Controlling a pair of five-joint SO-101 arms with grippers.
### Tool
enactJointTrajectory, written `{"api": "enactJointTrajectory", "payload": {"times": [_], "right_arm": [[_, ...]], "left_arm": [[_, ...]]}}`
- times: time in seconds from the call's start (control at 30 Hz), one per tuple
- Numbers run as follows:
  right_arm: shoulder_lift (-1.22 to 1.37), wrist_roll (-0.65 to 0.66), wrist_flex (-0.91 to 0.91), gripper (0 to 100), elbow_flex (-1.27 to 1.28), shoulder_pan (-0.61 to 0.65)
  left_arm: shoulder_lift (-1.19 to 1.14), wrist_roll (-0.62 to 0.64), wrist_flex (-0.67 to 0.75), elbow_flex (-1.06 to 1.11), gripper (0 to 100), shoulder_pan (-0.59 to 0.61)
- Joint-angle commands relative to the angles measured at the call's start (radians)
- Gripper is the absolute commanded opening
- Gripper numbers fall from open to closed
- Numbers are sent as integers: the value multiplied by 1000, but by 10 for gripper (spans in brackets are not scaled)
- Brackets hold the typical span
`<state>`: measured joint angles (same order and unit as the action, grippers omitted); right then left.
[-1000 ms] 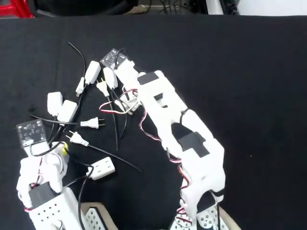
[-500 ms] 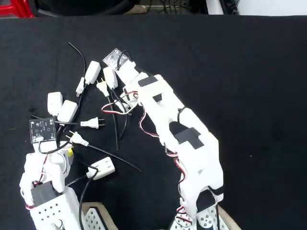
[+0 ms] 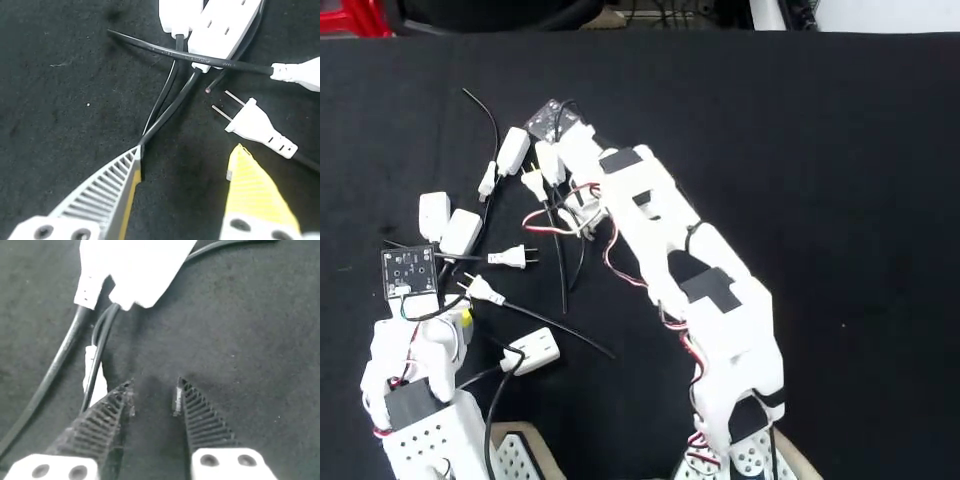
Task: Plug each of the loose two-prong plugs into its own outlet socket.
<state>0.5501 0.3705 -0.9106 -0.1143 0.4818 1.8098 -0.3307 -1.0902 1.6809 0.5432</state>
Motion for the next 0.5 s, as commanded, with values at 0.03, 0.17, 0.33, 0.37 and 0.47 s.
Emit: {"api": "enactJointTrajectory", "payload": {"times": [0.03, 0.17, 0.33, 0.37, 0.47], "right_arm": [[-116, 2, 26, 127, 47, 46], [-165, 3, 66, 127, 120, 63], [-202, 3, 97, 127, 162, 63], [-202, 3, 97, 127, 166, 68], [-202, 14, 94, 127, 173, 101]], "left_arm": [[8, -6, 12, 19, 274, -15], [8, -8, 12, 19, 274, -15], [8, -8, 12, 19, 274, -16], [8, -8, 12, 19, 274, -16], [8, -8, 12, 19, 274, -16]]}}
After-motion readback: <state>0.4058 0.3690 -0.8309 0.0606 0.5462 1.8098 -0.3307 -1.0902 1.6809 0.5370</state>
